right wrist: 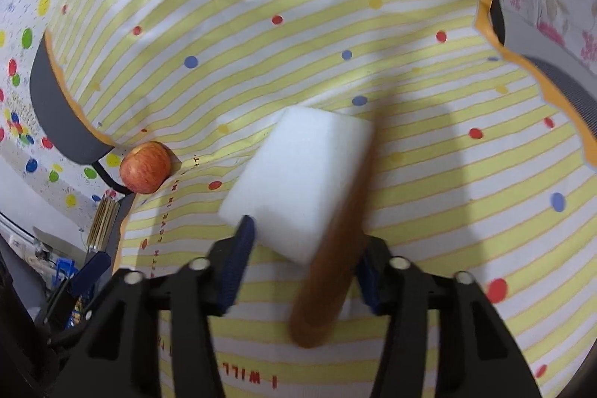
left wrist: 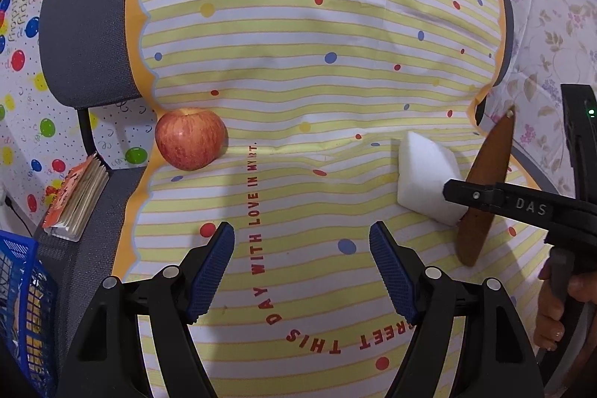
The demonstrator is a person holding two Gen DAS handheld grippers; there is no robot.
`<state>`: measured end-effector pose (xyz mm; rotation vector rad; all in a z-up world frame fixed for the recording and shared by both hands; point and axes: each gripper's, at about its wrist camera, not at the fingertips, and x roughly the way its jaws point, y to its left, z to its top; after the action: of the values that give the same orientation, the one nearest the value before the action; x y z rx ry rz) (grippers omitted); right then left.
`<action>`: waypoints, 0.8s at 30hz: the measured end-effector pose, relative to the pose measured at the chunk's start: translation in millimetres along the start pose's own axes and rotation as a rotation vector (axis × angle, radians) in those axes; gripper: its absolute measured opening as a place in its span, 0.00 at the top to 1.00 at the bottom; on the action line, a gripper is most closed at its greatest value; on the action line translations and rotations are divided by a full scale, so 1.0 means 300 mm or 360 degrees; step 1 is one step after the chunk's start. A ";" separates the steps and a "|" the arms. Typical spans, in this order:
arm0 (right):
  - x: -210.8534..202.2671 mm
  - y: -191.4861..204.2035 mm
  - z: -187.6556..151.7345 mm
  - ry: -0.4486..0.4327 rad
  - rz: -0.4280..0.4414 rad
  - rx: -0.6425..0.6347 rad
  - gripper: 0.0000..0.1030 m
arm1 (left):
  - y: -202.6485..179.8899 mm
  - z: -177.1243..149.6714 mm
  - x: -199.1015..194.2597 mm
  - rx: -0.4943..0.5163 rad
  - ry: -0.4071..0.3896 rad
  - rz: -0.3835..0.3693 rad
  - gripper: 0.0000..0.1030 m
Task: Collect trash
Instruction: 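Grasp the brown paddle with the right gripper, then grasp the white sponge block with the left gripper while the right gripper holds the paddle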
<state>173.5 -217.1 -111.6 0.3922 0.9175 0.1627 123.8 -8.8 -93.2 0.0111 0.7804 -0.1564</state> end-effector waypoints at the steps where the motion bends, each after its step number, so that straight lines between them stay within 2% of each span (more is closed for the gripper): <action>1: -0.010 -0.006 -0.004 -0.0002 -0.0010 0.0000 0.66 | -0.007 -0.002 -0.005 0.0008 -0.0004 -0.0002 0.27; 3: -0.039 -0.036 -0.017 0.0004 0.0005 0.0036 0.73 | -0.021 -0.006 -0.009 0.0017 -0.0006 -0.0014 0.27; 4: -0.049 -0.049 -0.022 0.0001 0.0007 0.0040 0.81 | -0.030 -0.007 -0.008 0.0021 -0.0004 -0.0023 0.27; 5: -0.061 -0.058 -0.026 -0.0013 -0.0012 0.0033 0.83 | -0.045 -0.008 -0.004 0.0030 0.0002 -0.0034 0.27; 13: -0.263 -0.080 -0.061 -0.0247 -0.0160 -0.0160 0.84 | -0.185 0.001 0.018 0.0162 -0.0008 -0.0104 0.27; 14: -0.284 -0.085 -0.065 -0.0262 -0.0161 -0.0167 0.84 | -0.206 0.005 0.028 0.0174 -0.0005 -0.0112 0.27; 18: -0.352 -0.133 -0.080 -0.0291 -0.0128 -0.0118 0.84 | -0.285 0.022 0.078 0.0242 0.0007 -0.0091 0.16; 24: -0.391 -0.197 -0.103 -0.0298 -0.0054 -0.0014 0.84 | -0.398 0.046 0.159 0.0368 0.0039 -0.0094 0.16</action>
<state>76.6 -298.8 -65.0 0.3768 0.7383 0.0967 149.5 -134.3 -111.1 0.2092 0.7840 -0.3022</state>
